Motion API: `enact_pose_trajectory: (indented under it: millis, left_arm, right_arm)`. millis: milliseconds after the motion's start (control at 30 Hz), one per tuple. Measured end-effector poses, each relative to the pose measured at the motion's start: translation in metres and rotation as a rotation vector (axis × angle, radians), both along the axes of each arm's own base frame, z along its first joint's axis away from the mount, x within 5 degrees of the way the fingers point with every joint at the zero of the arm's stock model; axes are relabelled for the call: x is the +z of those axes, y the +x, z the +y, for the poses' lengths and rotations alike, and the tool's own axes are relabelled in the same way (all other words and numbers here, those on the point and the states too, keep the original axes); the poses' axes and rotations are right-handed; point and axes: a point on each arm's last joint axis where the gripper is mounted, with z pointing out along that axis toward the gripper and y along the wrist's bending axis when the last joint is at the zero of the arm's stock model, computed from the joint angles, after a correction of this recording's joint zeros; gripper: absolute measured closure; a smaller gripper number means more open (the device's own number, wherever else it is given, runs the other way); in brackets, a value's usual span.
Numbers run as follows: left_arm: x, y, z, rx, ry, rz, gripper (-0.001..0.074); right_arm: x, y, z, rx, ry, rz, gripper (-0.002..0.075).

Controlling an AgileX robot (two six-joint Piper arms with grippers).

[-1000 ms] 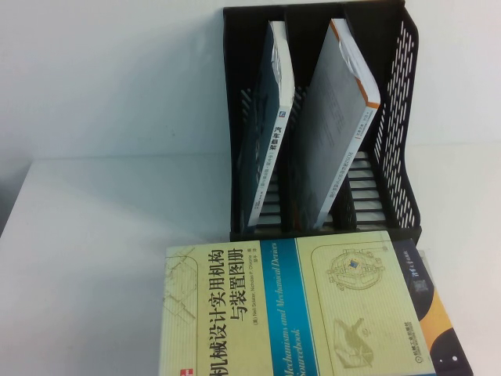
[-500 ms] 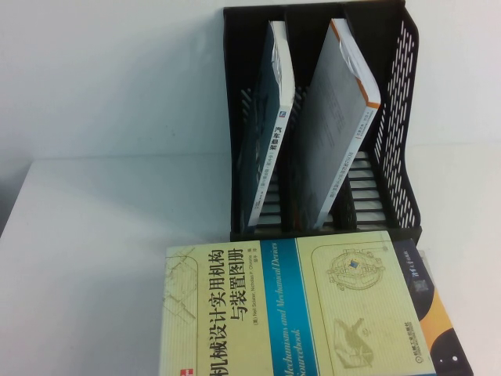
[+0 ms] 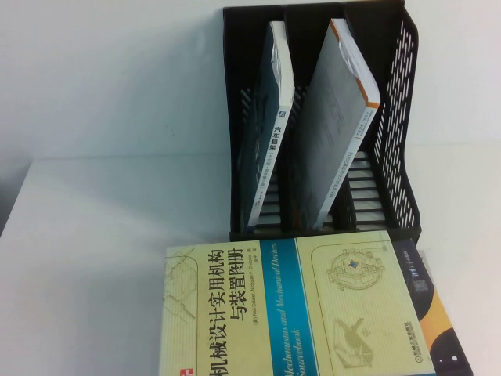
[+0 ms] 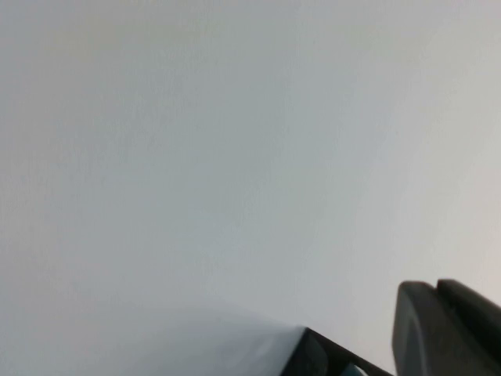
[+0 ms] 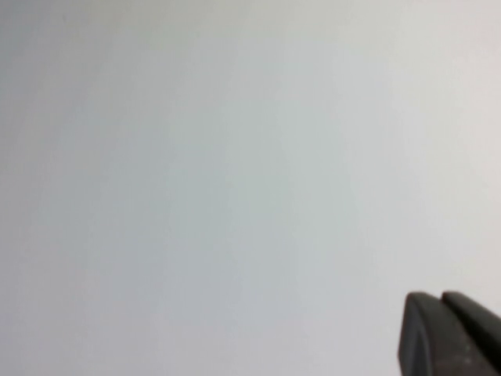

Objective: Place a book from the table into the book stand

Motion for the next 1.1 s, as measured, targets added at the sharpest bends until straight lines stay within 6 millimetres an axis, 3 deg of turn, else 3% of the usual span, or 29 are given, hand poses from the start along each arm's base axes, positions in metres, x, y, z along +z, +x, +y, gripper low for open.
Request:
enact_pose_trajectory:
  millis: [133, 233, 400, 533, 700, 867, 1100]
  left_arm:
    - [0.017, 0.005, 0.0, 0.024, 0.111, 0.009, 0.0738]
    - [0.021, 0.015, -0.002, -0.003, 0.172, 0.052, 0.0738]
    - [0.018, 0.036, -0.009, -0.084, 0.303, 0.168, 0.0738]
    - [0.008, 0.058, -0.013, -0.146, 0.337, 0.296, 0.0738]
    - [-0.009, 0.083, -0.017, -0.234, 0.346, 0.456, 0.0738]
    - [-0.019, 0.094, -0.022, -0.305, 0.343, 0.544, 0.0738]
    - [-0.024, 0.092, -0.029, -0.401, 0.329, 0.594, 0.0738]
  right_arm:
    - [0.032, 0.013, -0.005, -0.144, -0.152, 0.113, 0.0729]
    - [0.04, 0.033, -0.017, -0.262, -0.158, 0.308, 0.0729]
    - [0.024, 0.062, -0.041, -0.461, -0.092, 0.748, 0.0729]
    - [0.005, 0.072, -0.045, -0.504, -0.121, 1.005, 0.0729]
    - [-0.005, 0.073, -0.033, -0.346, -0.04, 1.081, 0.0729]
    - [-0.019, 0.078, -0.011, -0.1, 0.058, 1.161, 0.0729]
    - [-0.041, 0.102, 0.017, 0.228, -0.279, 1.284, 0.0729]
